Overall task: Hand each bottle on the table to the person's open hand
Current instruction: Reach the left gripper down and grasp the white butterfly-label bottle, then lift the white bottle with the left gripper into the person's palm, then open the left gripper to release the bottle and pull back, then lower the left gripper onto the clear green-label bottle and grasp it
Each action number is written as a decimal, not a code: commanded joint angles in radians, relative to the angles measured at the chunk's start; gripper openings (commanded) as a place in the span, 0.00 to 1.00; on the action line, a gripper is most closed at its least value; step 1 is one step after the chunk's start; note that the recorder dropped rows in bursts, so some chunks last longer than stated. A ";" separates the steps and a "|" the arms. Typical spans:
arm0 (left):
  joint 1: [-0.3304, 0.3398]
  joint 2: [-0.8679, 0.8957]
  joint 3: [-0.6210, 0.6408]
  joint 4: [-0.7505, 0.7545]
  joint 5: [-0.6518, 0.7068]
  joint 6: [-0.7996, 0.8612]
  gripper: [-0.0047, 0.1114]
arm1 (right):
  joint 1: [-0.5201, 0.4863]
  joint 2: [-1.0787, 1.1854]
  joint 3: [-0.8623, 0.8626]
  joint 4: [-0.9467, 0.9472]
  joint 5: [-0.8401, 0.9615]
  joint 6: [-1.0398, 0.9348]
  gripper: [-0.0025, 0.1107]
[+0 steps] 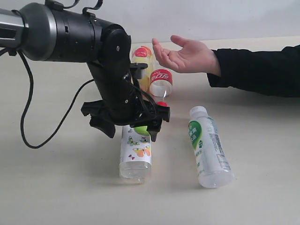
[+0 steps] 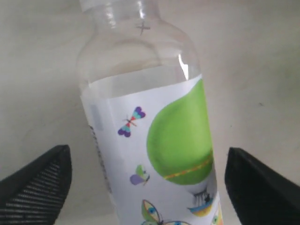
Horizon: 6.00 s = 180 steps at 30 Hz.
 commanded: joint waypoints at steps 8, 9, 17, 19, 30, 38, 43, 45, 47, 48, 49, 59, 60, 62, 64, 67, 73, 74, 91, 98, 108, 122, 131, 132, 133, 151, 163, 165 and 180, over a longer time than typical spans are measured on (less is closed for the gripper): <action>-0.003 0.046 -0.005 -0.002 -0.040 -0.014 0.62 | -0.004 0.002 0.004 -0.006 -0.007 -0.001 0.02; -0.001 0.044 -0.005 -0.007 -0.034 -0.014 0.60 | -0.004 0.002 0.004 -0.006 -0.007 -0.001 0.02; 0.010 0.025 -0.187 -0.007 0.283 0.045 0.04 | -0.004 0.002 0.004 -0.006 -0.007 -0.001 0.02; 0.001 -0.018 -0.256 -0.006 0.273 0.036 0.04 | -0.004 0.002 0.004 -0.006 -0.007 -0.001 0.02; 0.007 0.043 -0.676 -0.050 0.163 -0.099 0.04 | -0.004 0.002 0.004 -0.006 -0.007 -0.001 0.02; 0.117 0.217 -0.831 -0.211 0.165 -0.081 0.04 | -0.004 0.002 0.004 -0.006 -0.007 -0.001 0.02; 0.158 0.292 -0.862 -0.296 0.100 -0.033 0.04 | -0.004 0.002 0.004 -0.006 -0.009 -0.001 0.02; 0.164 0.306 -0.862 -0.301 0.051 -0.014 0.04 | -0.004 0.002 0.004 -0.006 -0.009 -0.001 0.02; 0.164 0.321 -0.862 -0.298 0.015 -0.011 0.04 | -0.004 0.002 0.004 -0.006 -0.009 -0.001 0.02; 0.165 0.325 -0.862 -0.300 0.003 -0.009 0.04 | -0.004 0.002 0.004 -0.006 -0.009 -0.001 0.02; 0.165 0.331 -0.862 -0.299 -0.005 -0.009 0.04 | -0.004 0.002 0.004 -0.006 -0.009 -0.001 0.02; 0.171 0.343 -0.862 -0.301 -0.086 -0.008 0.21 | -0.004 0.002 0.004 -0.006 -0.009 -0.001 0.02; 0.171 0.343 -0.862 -0.299 -0.086 -0.008 0.28 | -0.004 0.002 0.004 -0.006 -0.009 -0.001 0.02; 0.171 0.343 -0.862 -0.297 -0.086 -0.008 0.38 | -0.004 0.002 0.004 -0.006 -0.009 -0.001 0.02; 0.171 0.343 -0.862 -0.296 -0.086 -0.008 0.47 | -0.004 0.002 0.004 -0.006 -0.009 -0.001 0.02; 0.171 0.343 -0.862 -0.293 -0.086 -0.008 0.57 | -0.004 0.002 0.004 -0.006 -0.009 -0.001 0.02; 0.171 0.343 -0.862 -0.288 -0.099 -0.008 0.73 | -0.004 0.002 0.004 -0.006 -0.009 -0.001 0.02; 0.171 0.343 -0.862 -0.286 -0.101 -0.008 0.76 | -0.004 0.002 0.004 -0.006 -0.009 -0.001 0.02; 0.171 0.210 -0.862 -0.169 0.009 0.086 0.84 | -0.004 0.002 0.004 -0.006 -0.007 -0.001 0.02; 0.161 0.152 -0.862 -0.112 0.231 0.128 0.65 | -0.004 0.002 0.004 -0.006 -0.007 -0.001 0.02; -0.038 0.103 -0.843 0.082 0.320 0.143 0.05 | -0.004 0.002 0.004 -0.006 -0.007 -0.001 0.02; -0.410 0.089 -0.839 0.358 0.320 -0.202 0.05 | -0.004 0.002 0.004 -0.006 -0.007 -0.001 0.02; -0.480 0.089 -0.838 0.356 0.320 -0.284 0.05 | -0.004 0.002 0.004 -0.006 -0.007 -0.001 0.02; -0.483 0.089 -0.838 0.351 0.320 -0.302 0.05 | -0.004 0.002 0.004 -0.006 -0.007 -0.001 0.02; -0.485 0.089 -0.829 0.342 0.320 -0.317 0.05 | -0.004 0.002 0.004 -0.006 -0.007 -0.001 0.02; -0.460 0.143 -0.523 0.357 0.320 -0.464 0.10 | -0.004 0.002 0.004 -0.006 -0.007 -0.001 0.02; -0.368 0.151 -0.523 0.254 0.310 -0.510 0.66 | -0.004 0.002 0.004 -0.006 -0.007 -0.001 0.02; -0.358 0.157 -0.523 0.250 0.285 -0.514 0.70 | -0.004 0.002 0.004 -0.006 -0.007 -0.001 0.02; -0.346 0.281 -0.523 0.195 0.130 -0.514 0.73 | -0.004 0.002 0.004 -0.006 -0.008 -0.001 0.02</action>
